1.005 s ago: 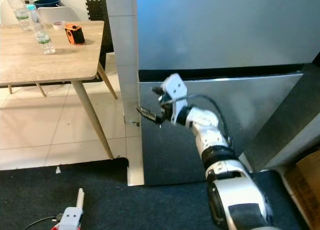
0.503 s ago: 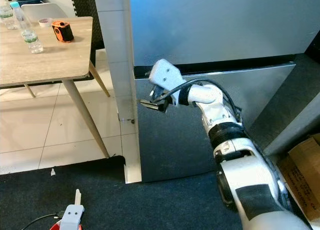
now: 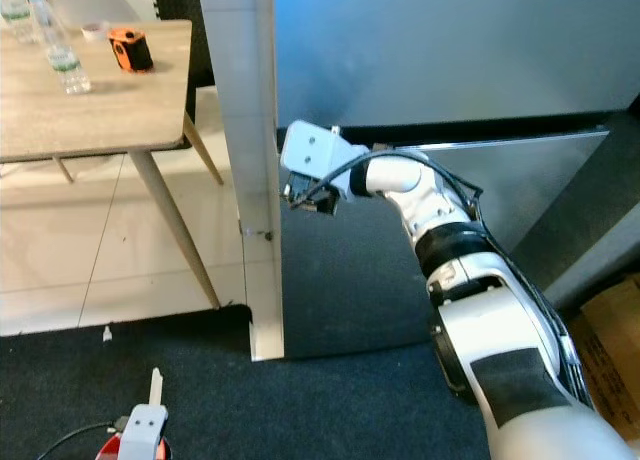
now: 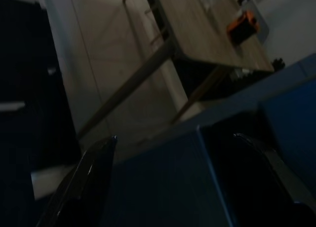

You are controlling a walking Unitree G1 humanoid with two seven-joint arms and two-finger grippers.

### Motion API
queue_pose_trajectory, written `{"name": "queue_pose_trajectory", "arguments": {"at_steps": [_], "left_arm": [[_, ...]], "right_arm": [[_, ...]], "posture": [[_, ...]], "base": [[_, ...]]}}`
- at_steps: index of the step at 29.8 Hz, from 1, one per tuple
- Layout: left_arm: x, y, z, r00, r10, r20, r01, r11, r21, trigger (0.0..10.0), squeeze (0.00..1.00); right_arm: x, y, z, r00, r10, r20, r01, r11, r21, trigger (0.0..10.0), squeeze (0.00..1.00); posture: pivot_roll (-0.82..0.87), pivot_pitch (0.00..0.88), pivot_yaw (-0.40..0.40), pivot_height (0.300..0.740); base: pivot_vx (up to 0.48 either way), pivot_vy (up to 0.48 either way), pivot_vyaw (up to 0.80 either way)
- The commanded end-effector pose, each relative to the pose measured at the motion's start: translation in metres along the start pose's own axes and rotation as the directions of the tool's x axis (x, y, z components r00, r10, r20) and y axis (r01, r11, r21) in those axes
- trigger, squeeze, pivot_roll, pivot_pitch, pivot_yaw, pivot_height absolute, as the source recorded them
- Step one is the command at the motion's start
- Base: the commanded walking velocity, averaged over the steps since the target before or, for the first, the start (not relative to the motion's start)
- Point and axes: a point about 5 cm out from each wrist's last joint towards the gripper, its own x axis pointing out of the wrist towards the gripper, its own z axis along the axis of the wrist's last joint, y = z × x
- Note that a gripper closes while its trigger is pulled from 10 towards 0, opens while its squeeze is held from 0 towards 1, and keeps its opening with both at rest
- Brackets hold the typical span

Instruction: Restocking fridge

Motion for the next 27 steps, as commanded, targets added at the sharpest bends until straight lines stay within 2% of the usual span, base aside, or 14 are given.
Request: {"name": "queue_pose_trajectory", "arguments": {"at_steps": [1,3,6,7,9,17,18,20,21,23,24,27], "left_arm": [[-0.008,0.005,-0.029,0.994,0.007,-0.106,-0.004,1.000,0.024,10.0,0.00],[-0.009,0.006,-0.029,0.995,0.006,-0.104,-0.003,1.000,0.027,10.0,0.00],[-0.008,0.004,-0.026,0.996,0.001,-0.093,0.002,1.000,0.031,10.0,0.00],[-0.008,0.004,-0.026,0.996,0.001,-0.093,0.002,1.000,0.031,10.0,0.00],[-0.007,0.003,-0.025,0.996,-0.003,-0.088,0.006,0.999,0.032,10.0,0.00],[-0.007,0.001,-0.025,0.996,-0.008,-0.086,0.011,0.999,0.033,10.0,0.00],[-0.007,0.001,-0.025,0.996,-0.009,-0.087,0.012,0.999,0.034,10.0,0.00],[-0.007,0.001,-0.025,0.996,-0.009,-0.087,0.012,0.999,0.034,10.0,0.00],[-0.007,0.001,-0.025,0.996,-0.010,-0.088,0.013,0.999,0.034,10.0,0.00],[-0.007,0.001,-0.025,0.996,-0.010,-0.087,0.013,0.999,0.034,10.0,0.00],[-0.007,0.001,-0.025,0.996,-0.010,-0.087,0.013,0.999,0.034,10.0,0.00],[-0.006,0.001,-0.024,0.996,-0.011,-0.085,0.014,0.999,0.033,10.0,0.00]], "right_arm": [[-0.002,-0.006,0.001,1.000,-0.003,-0.016,0.003,1.000,-0.012,10.0,0.00],[-0.002,-0.005,-0.006,0.993,0.003,-0.118,-0.011,0.998,-0.069,10.0,0.00],[-0.004,-0.008,-0.020,0.964,-0.036,-0.263,0.012,0.995,-0.095,10.0,0.00],[-0.004,-0.008,-0.020,0.964,-0.036,-0.263,0.012,0.995,-0.095,10.0,0.00],[-0.008,-0.011,-0.026,0.941,-0.065,-0.332,0.027,0.993,-0.118,10.0,0.00],[-0.016,-0.015,-0.029,0.931,-0.024,-0.364,-0.015,0.994,-0.104,10.0,0.00],[-0.019,-0.010,-0.031,0.928,0.066,-0.368,-0.102,0.992,-0.078,10.0,0.00],[-0.019,-0.010,-0.031,0.928,0.066,-0.368,-0.102,0.992,-0.078,10.0,0.00],[-0.021,-0.007,-0.033,0.923,0.112,-0.368,-0.145,0.987,-0.064,10.0,0.00],[-0.030,0.008,-0.040,0.867,0.336,-0.368,-0.353,0.935,0.023,10.0,0.00],[-0.030,0.008,-0.040,0.867,0.336,-0.368,-0.353,0.935,0.023,10.0,0.00],[-0.043,0.023,-0.048,0.755,0.548,-0.361,-0.541,0.831,0.132,10.0,0.00]], "posture": [[0.01,0.157,-0.054,0.740],[0.01,0.168,-0.054,0.740],[0.02,0.178,-0.055,0.740],[0.02,0.178,-0.055,0.740],[0.02,0.181,-0.057,0.740],[0.02,0.183,-0.054,0.740],[0.01,0.180,-0.054,0.740],[0.01,0.180,-0.054,0.740],[0.01,0.180,-0.054,0.740],[0.01,0.174,-0.054,0.740],[0.01,0.174,-0.054,0.740],[0.01,0.170,-0.055,0.740]], "base": [[0.000,0.000,0.00],[0.000,0.000,0.00],[0.000,0.000,0.00],[0.000,0.000,0.00],[0.000,0.000,0.00],[0.000,0.000,0.00],[0.000,0.000,0.00],[0.000,0.000,0.00],[0.000,0.000,0.00],[0.000,0.000,0.00],[0.000,0.000,0.00],[0.000,0.000,0.00]]}}
